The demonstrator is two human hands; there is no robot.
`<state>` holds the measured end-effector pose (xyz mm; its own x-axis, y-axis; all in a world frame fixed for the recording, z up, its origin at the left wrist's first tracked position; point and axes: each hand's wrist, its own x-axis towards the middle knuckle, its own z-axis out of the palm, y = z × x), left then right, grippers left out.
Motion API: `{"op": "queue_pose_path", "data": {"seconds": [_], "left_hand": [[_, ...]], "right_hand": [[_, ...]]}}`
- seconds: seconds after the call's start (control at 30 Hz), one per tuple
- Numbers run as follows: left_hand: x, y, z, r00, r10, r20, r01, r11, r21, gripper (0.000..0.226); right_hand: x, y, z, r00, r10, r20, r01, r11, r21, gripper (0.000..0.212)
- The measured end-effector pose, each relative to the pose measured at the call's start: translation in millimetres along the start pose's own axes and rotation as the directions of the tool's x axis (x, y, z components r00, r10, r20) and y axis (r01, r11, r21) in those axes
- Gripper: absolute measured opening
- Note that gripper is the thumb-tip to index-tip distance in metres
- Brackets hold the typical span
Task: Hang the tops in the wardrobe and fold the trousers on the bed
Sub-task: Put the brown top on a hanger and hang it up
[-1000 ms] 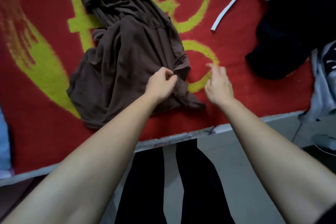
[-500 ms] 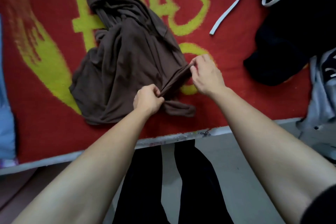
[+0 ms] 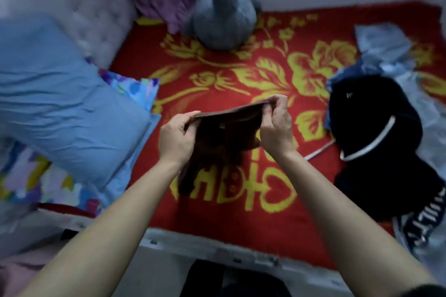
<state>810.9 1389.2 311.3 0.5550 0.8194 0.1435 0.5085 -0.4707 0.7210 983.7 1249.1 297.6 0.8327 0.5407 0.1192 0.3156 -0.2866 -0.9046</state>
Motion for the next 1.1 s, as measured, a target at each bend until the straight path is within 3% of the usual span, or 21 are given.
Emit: {"op": "queue_pose_path", "data": {"seconds": [0.13,0.27,0.33,0.4,0.53,0.67,0.7,0.87,1.0,1.1], "left_hand": [[-15.7,27.6,-70.0,0.965,-0.257,-0.047,0.232,0.925,-0.3,0.016],[-51.8,29.0,-130.4,0.816,-0.574,-0.071,0.455,0.712,-0.536,0.018],[-75.4,29.2,-160.6,0.756,-0.653,-0.055,0.508,0.637,-0.58,0.018],[-97.7,30.9,-193.6,0.768,-0.63,-0.113,0.495,0.696,-0.52,0.021],[-151.9,41.6,-263.6,0.843,-0.424,-0.332,0.376,0.904,-0.202,0.025],[-231.4,47.7,-327.3,0.874,-0.311,-0.373,0.313,0.948,-0.056,0.002],[-257.3,50.0,-341.2,0.871,-0.304,-0.386,0.314,0.949,-0.037,0.011],[-409.2,38.7,-403.8,0.79,-0.37,-0.488,0.392,0.918,-0.061,0.036],[-547.5,17.7,-462.8,0.631,-0.463,-0.623,0.457,0.87,-0.184,0.038],[-639.1,5.1,-510.1,0.555,-0.495,-0.668,0.499,0.841,-0.209,0.031]], "right_hand": [[8.0,-79.2,5.1,0.982,-0.14,0.13,0.137,0.99,0.029,0.008],[-16.4,-134.7,22.6,0.921,-0.21,0.33,0.193,0.978,0.082,0.016],[-37.5,-161.2,29.9,0.885,-0.233,0.404,0.196,0.972,0.13,0.018],[-58.5,-188.6,34.9,0.841,-0.286,0.46,0.229,0.957,0.177,0.017],[-107.6,-247.8,35.7,0.727,-0.435,0.531,0.397,0.898,0.191,0.023],[-177.4,-295.1,32.4,0.599,-0.457,0.658,0.572,0.819,0.048,0.026],[-199.7,-302.6,31.2,0.581,-0.458,0.673,0.586,0.809,0.044,0.023],[-335.6,-332.5,31.5,0.534,-0.556,0.637,0.618,0.771,0.154,0.023],[-467.5,-374.0,51.6,0.27,-0.659,0.702,0.705,0.632,0.322,0.031],[-560.1,-412.0,66.8,0.092,-0.724,0.684,0.723,0.521,0.454,0.043]]}}
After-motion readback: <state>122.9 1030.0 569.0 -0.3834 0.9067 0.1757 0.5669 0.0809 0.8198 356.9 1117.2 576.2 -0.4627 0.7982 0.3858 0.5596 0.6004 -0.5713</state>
